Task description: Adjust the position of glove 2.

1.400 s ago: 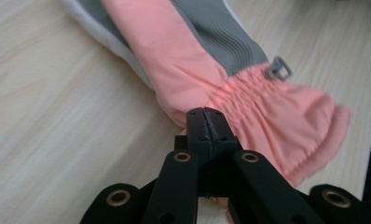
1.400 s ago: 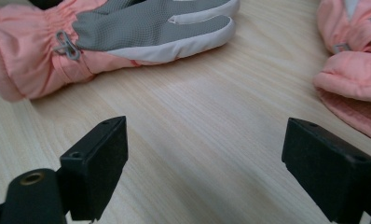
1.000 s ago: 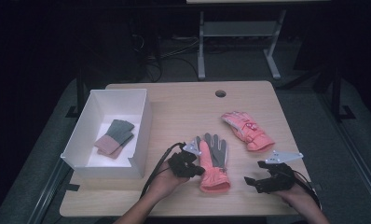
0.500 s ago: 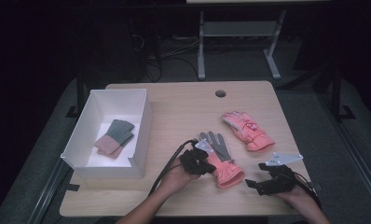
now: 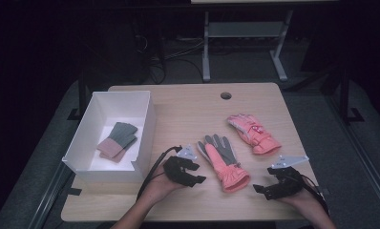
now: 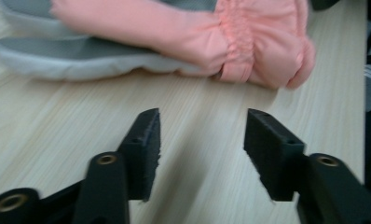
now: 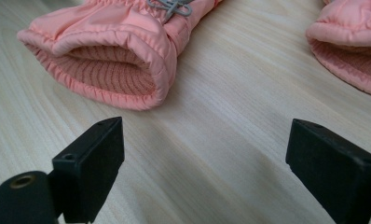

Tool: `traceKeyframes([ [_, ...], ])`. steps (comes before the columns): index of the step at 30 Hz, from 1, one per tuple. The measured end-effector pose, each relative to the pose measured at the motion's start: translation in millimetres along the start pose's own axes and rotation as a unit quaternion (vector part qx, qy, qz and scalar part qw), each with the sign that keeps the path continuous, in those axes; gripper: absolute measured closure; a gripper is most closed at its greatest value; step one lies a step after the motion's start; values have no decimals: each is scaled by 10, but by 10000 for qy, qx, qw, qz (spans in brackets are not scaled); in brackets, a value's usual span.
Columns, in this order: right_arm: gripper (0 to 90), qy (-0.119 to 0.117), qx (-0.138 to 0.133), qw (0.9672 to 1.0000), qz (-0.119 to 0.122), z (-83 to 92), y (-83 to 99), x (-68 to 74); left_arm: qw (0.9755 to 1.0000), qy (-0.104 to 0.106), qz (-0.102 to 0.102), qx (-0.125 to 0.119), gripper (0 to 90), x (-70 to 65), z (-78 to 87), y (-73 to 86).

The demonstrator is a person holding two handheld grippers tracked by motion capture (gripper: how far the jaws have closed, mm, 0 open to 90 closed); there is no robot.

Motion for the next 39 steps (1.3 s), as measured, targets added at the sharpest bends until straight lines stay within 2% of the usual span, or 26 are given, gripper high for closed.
traceKeyframes([
  [2, 125, 12, 36, 10000, -25, -1, -5, 3, 10000, -9, 25, 31, 426, 4, 31, 55],
  [3, 128, -3, 26, 10000, -35, -1, -11, 0, 10000, -34, -45, 55, 419, 7, 53, 89],
  [6, 138, 3, 20, 10000, -93, 3, -40, -11, 9999, -107, -18, 1, 374, -5, 90, 146],
  [9, 138, 27, 19, 9998, -218, 14, -79, -28, 9997, -211, 111, -10, 299, -10, 106, 214],
  [11, 139, -27, 19, 9997, -236, 10, -102, -27, 9998, -200, 63, 13, 245, -8, 117, 251],
  [13, 142, -58, 44, 9998, -209, 0, -129, -33, 9997, -187, 175, -46, 206, -15, 112, 256],
  [18, 148, -25, -18, 9998, -203, 15, -283, -75, 9999, -151, 78, 24, 154, -23, 95, 244],
  [21, 176, -3, -43, 9997, -227, 22, -375, -108, 9998, -99, 172, -9, 148, -42, 96, 227],
  [25, 177, 82, -102, 9997, -193, 38, -510, -189, 9995, -149, 229, -137, 146, -34, 115, 202],
  [29, 179, 173, -131, 9995, -224, 31, -652, -303, 9995, -243, 130, -126, 142, -12, 124, 212],
  [31, 182, 214, -148, 9993, -261, -6, -759, -406, 9995, -254, 100, -170, 140, 2, 126, 206],
  [33, 183, 222, -150, 9993, -258, -17, -785, -432, 9995, -247, 73, -177, 141, 21, 127, 207],
  [39, 195, 375, -163, 9984, -383, -139, -1023, -659, 9995, -244, 132, -161, 136, 40, 113, 228],
])
Point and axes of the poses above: each handheld gripper's, and its own axes: z roughly backward along the jaws, y roughly out of its underside, x roughly to its left, the point moved 6 cm from there along -z, roughly forward along the jaws, and after that the axes turned 3 degrees about y, right-handed, at the moved point
